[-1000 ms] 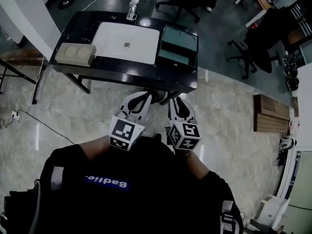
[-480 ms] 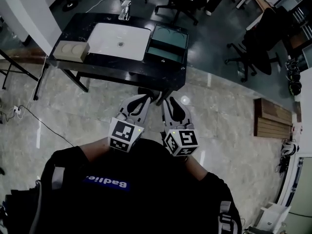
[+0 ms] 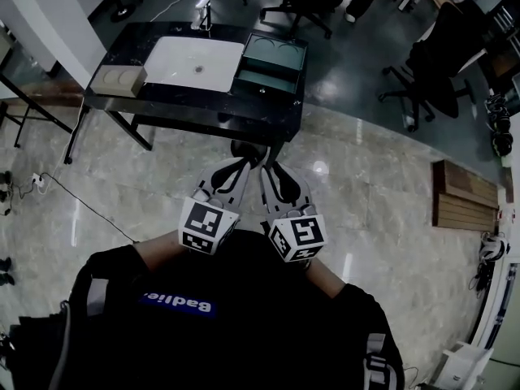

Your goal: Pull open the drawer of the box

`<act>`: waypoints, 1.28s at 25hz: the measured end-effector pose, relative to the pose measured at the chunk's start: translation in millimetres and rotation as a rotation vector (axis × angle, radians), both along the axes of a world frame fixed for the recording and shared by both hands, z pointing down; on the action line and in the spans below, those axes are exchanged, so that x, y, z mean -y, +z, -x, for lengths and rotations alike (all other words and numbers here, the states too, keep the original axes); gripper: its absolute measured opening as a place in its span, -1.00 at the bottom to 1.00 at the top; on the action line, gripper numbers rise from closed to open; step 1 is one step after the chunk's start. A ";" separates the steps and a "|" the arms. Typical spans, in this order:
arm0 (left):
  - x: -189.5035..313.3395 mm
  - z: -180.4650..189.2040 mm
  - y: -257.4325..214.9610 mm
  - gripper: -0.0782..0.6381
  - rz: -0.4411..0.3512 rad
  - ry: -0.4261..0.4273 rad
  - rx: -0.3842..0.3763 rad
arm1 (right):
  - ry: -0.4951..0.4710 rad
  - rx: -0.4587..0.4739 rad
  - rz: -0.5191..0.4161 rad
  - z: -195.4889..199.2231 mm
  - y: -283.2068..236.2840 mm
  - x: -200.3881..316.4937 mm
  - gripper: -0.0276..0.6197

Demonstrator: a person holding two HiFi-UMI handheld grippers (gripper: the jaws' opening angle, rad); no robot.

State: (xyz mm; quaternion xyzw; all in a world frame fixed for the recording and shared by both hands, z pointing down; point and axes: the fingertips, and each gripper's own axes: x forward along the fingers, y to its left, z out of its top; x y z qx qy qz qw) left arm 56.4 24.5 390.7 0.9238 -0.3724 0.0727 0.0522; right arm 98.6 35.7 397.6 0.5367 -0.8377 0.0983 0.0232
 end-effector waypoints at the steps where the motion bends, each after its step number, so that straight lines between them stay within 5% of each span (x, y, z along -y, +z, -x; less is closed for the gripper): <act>1: -2.1 -0.9 -1.0 -0.78 -0.004 0.001 0.001 | -0.001 0.004 -0.007 -1.0 -1.1 -1.7 -0.63; 6: -9.9 2.1 -8.7 -0.78 -0.033 0.009 -0.006 | 0.012 -0.004 -0.039 -1.5 -5.8 -10.6 -0.90; 32: 6.0 22.5 -20.8 -0.78 -0.049 0.056 -0.052 | 0.053 -0.060 -0.087 15.4 -16.9 3.4 -0.91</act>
